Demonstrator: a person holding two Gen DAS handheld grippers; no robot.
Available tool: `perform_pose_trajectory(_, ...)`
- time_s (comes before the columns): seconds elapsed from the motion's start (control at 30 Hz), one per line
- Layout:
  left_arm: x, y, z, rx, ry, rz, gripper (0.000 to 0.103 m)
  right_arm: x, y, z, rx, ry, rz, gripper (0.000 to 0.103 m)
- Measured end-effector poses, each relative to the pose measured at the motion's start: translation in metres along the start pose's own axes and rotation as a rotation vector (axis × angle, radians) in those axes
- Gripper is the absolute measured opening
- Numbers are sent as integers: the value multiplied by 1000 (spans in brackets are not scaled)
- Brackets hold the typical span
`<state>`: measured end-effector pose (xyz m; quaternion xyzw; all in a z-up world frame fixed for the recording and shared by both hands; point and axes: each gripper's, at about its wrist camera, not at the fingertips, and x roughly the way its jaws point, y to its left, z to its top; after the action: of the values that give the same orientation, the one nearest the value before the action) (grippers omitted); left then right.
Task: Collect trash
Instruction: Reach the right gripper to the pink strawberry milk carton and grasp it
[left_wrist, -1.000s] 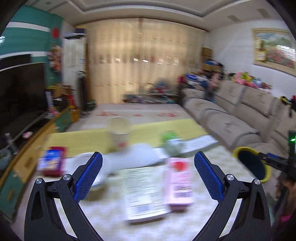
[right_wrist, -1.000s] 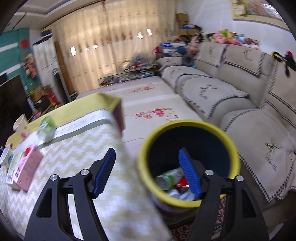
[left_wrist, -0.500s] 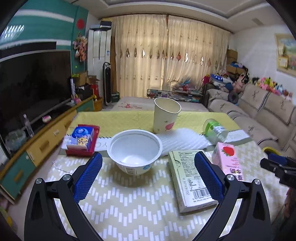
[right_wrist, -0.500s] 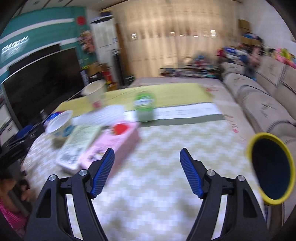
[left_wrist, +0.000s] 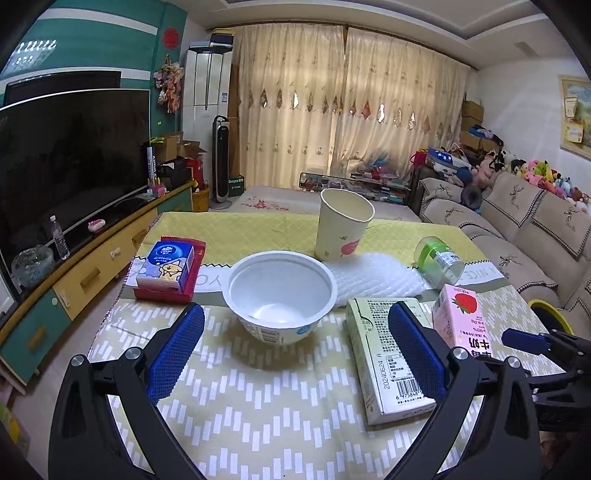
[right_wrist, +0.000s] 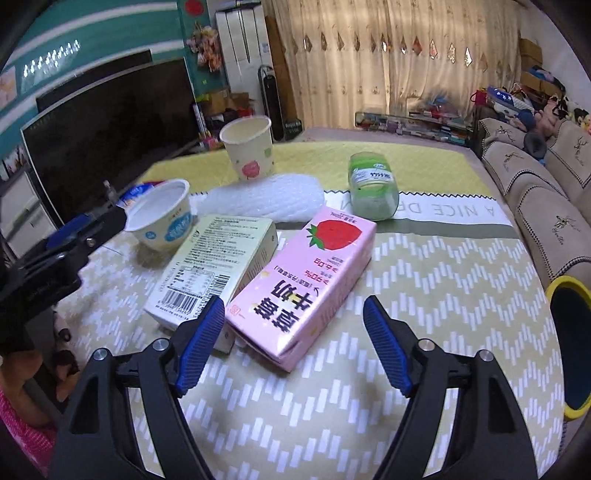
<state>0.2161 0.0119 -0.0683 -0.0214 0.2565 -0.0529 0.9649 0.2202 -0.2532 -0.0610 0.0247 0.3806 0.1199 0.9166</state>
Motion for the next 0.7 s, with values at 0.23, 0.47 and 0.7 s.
perform_pose_trajectory(0.23, -1, -4, -3, 29, -1, 10, 98, 11, 1, 3, 4, 38, -23, 78)
perform_pose_trajectory(0.47, -3, -6, -4, 33, -2, 13, 98, -14, -47, -10, 58, 1, -86, 79)
perform_pose_trajectory(0.7, -2, -6, -5, 40, -1, 18, 98, -10, -56, -11, 51, 18, -3, 79)
